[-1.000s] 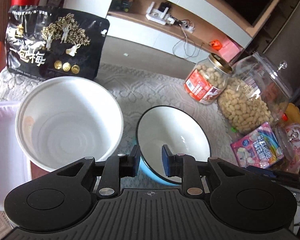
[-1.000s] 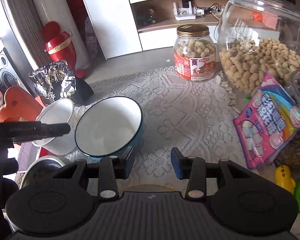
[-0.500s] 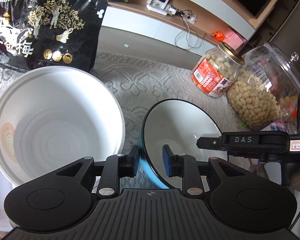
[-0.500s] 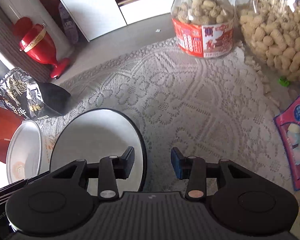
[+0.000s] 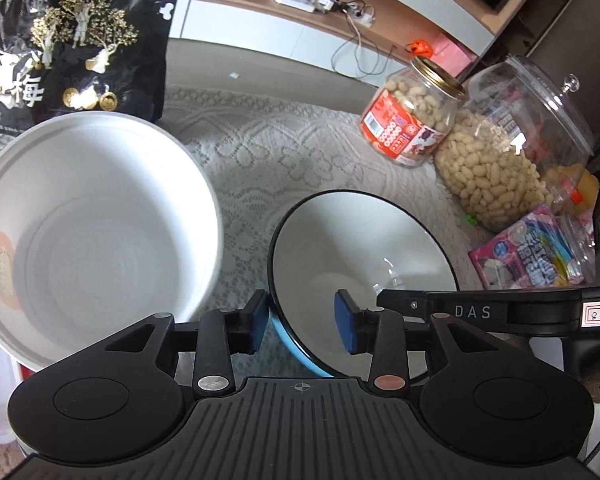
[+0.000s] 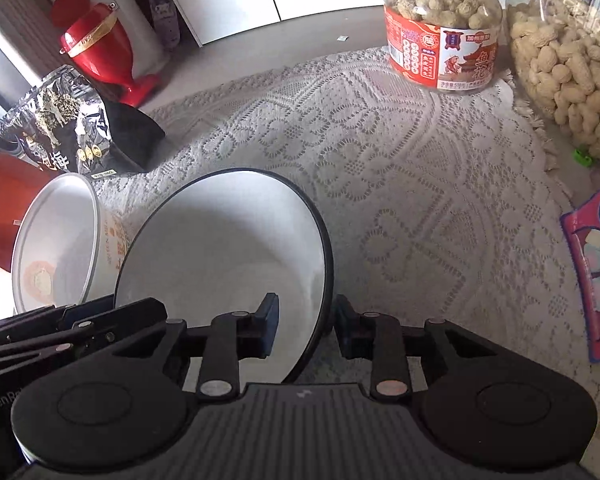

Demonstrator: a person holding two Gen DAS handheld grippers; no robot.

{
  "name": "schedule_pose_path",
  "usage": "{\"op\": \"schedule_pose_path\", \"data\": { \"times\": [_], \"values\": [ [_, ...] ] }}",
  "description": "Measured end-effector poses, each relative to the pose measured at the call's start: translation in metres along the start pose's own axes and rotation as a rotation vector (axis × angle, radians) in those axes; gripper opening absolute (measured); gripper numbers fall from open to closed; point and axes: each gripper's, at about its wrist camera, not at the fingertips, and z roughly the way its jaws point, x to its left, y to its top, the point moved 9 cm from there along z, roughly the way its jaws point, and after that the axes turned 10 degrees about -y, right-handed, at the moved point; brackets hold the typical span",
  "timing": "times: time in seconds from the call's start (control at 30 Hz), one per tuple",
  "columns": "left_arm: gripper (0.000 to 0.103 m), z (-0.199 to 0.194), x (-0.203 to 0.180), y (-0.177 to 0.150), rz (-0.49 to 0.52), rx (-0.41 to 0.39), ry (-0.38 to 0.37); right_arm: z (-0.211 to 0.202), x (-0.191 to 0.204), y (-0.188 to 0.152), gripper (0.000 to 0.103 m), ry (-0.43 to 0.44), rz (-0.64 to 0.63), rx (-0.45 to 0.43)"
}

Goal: Organize plates and bowls

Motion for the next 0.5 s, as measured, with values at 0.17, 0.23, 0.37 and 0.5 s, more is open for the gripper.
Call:
{"op": "schedule_pose_path", "data": {
  "times": [0.17, 0.23, 0.37, 0.5],
  "values": [
    [0.035, 0.01, -0.007, -0.001, 0.021, 0.026, -0.008, 0.001, -0.024, -0.013, 0.029, 0.036, 0.058, 0.055],
    [0.035, 0.018, -0.009, 0.0, 0.055, 0.052, 0.037, 0.001, -0.026, -0.012, 0.029, 0.049, 0.068, 0.048],
    [0.041, 0.036, -0.015, -0.002, 0.118, 0.098, 0.071, 0.006, -0.021, -0.005, 0.035, 0.052, 0.095, 0.037],
    [0.042, 0.044, -0.008, -0.004, 0.087, 0.111, 0.037, 0.016, -0.018, -0.007, 0.036, 0.055, 0.099, 0.067]
  ]
}}
